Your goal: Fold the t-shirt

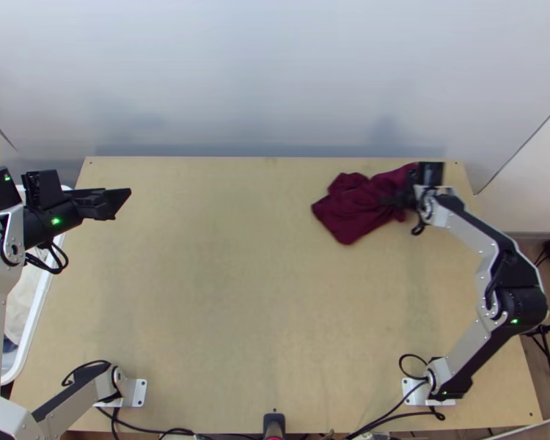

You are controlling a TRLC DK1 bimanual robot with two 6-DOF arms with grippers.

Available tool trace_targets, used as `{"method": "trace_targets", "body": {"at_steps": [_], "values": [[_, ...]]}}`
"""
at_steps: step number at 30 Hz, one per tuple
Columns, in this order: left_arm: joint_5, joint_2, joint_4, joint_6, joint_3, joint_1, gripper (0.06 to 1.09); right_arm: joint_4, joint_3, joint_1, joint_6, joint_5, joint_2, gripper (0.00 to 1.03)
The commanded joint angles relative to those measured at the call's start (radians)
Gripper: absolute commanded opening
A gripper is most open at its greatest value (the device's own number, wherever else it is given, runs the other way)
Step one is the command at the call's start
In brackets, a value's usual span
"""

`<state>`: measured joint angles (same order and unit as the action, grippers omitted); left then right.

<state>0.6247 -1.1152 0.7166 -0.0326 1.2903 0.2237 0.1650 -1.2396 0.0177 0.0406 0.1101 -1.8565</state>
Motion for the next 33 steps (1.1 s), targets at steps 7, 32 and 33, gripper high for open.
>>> {"method": "trace_targets", "body": {"at_steps": [7,32,33], "values": [[0.001,0.018,0.000,0.008,-0.034,0.000,1.04,-0.058,-0.115,-0.279,0.166,0.005,-0.029,0.03],[0.000,0.155,0.006,0.000,-0.164,0.012,1.04,-0.091,-0.531,-0.318,0.288,-0.119,-0.363,0.03],[0.000,0.161,0.009,0.002,-0.169,0.016,1.04,-0.090,-0.518,-0.318,0.288,-0.119,-0.365,0.03]]}}
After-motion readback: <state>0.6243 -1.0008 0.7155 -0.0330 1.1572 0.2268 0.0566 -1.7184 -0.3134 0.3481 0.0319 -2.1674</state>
